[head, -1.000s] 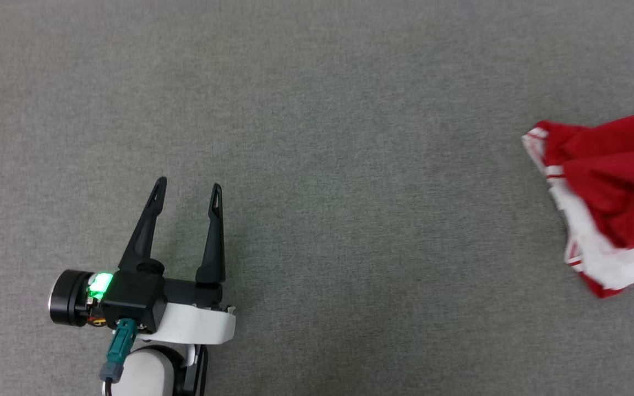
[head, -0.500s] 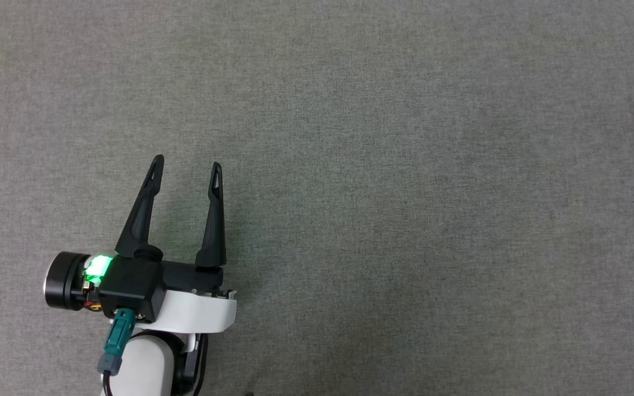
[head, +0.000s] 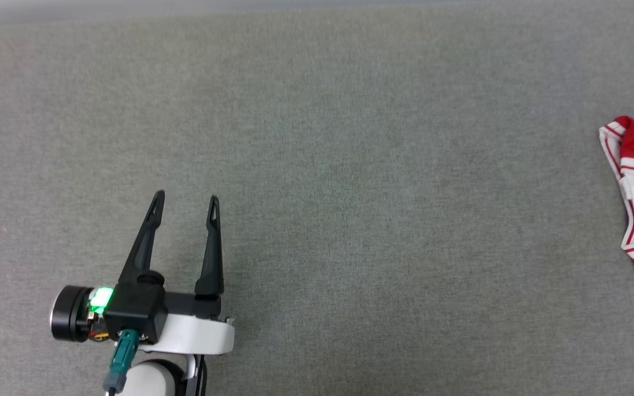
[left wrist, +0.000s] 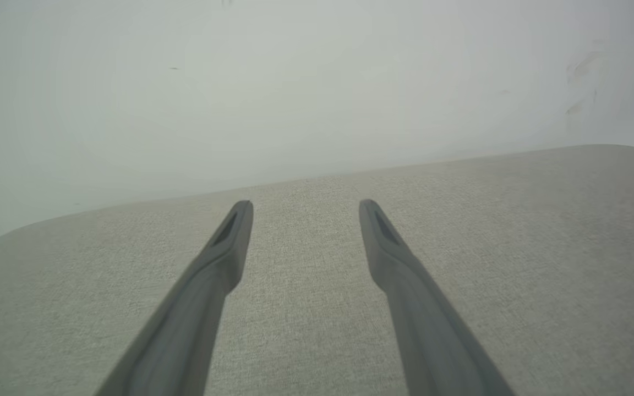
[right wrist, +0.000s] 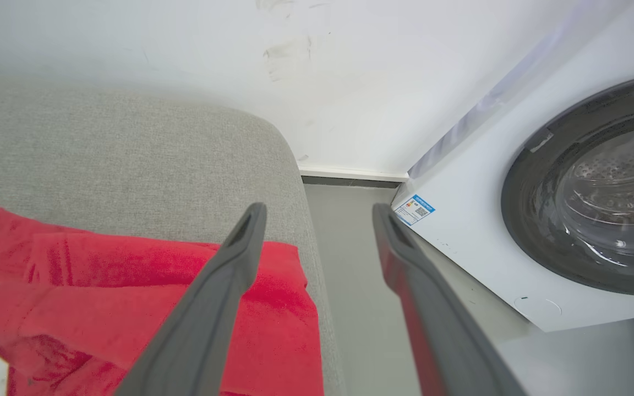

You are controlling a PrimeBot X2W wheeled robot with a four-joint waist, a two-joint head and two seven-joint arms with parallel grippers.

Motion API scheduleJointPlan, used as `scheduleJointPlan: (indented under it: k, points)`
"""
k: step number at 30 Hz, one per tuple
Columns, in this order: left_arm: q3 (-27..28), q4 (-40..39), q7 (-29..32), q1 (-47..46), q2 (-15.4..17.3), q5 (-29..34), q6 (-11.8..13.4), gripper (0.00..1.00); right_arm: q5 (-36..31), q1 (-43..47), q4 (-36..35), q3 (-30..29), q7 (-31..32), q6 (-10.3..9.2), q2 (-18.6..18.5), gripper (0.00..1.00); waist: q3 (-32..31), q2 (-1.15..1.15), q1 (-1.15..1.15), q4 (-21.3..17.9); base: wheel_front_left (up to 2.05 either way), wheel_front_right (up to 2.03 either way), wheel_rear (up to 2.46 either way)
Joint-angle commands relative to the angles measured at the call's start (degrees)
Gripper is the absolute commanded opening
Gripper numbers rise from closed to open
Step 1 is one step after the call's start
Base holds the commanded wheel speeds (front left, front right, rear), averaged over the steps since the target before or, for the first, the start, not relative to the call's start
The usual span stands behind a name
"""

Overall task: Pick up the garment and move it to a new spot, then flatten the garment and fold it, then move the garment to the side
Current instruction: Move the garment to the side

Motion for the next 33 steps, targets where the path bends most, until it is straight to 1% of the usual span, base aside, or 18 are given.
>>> scheduleJointPlan:
  k: [1,4,9,12,15,18,21,25,30,33]
  points:
    - [0.2,0.1,-0.1,1.0,0.1,-0.3,0.3,1.00,-0.6,1.1,-1.0,-0.5,-1.5,-0.09,0.9,1.00,-3.0,0.00,0.00,-0.2,0.00,0.00,0.00]
    - [0.6,0.3,-0.1,3.1,0.0,-0.6,0.7,1.00,-2.9,1.8,-4.2,-3.0,-5.9,-0.09,2.5,1.00,-5.6,0.00,0.00,-0.2,0.00,0.00,0.00]
    - [1.6,0.4,-0.1,6.0,0.2,-0.9,0.9,1.00,-7.6,5.1,-11.4,-9.5,-10.4,-0.09,8.1,1.00,-9.5,0.00,0.00,0.5,0.00,0.00,0.00]
    - [1.8,0.6,-0.1,7.3,0.4,-0.8,0.7,1.00,-10.5,8.4,-17.8,-13.9,-11.4,-0.09,12.7,1.00,-11.3,0.00,0.00,1.2,0.00,0.00,0.00]
    - [2.0,0.9,-0.1,8.2,0.5,-0.7,0.6,1.00,-13.4,12.5,-24.8,-18.1,-11.7,-0.08,18.6,1.00,-12.8,0.00,0.00,2.1,0.00,0.00,0.00]
    - [2.1,1.3,-0.1,8.9,0.7,-0.6,0.4,1.00,-16.7,16.7,-32.0,-20.6,-11.9,-0.09,24.6,1.00,-14.2,0.00,0.00,3.0,0.00,0.00,0.00]
    - [2.2,1.8,-0.1,9.5,0.7,-0.7,0.3,1.00,-19.2,20.8,-37.4,-21.5,-11.9,-0.09,29.9,1.00,-15.6,0.00,0.00,3.7,0.00,0.00,0.00]
    - [2.3,2.7,-0.1,10.5,0.6,-0.9,0.1,1.00,-21.7,26.5,-41.2,-19.7,-11.9,-0.08,36.5,1.00,-17.7,0.00,0.00,4.6,0.00,0.00,0.00]
    - [2.6,3.6,-0.1,11.7,0.7,-1.1,-0.3,1.00,-23.7,33.2,-42.4,-17.1,-12.0,-0.09,43.5,1.00,-19.9,0.00,0.00,5.2,0.00,0.00,0.00]
    - [2.7,4.2,-0.1,12.0,0.8,-1.1,-0.4,1.00,-23.7,36.0,-42.3,-15.9,-12.0,-0.08,45.8,1.00,-20.6,0.00,0.00,5.3,0.00,0.00,0.00]
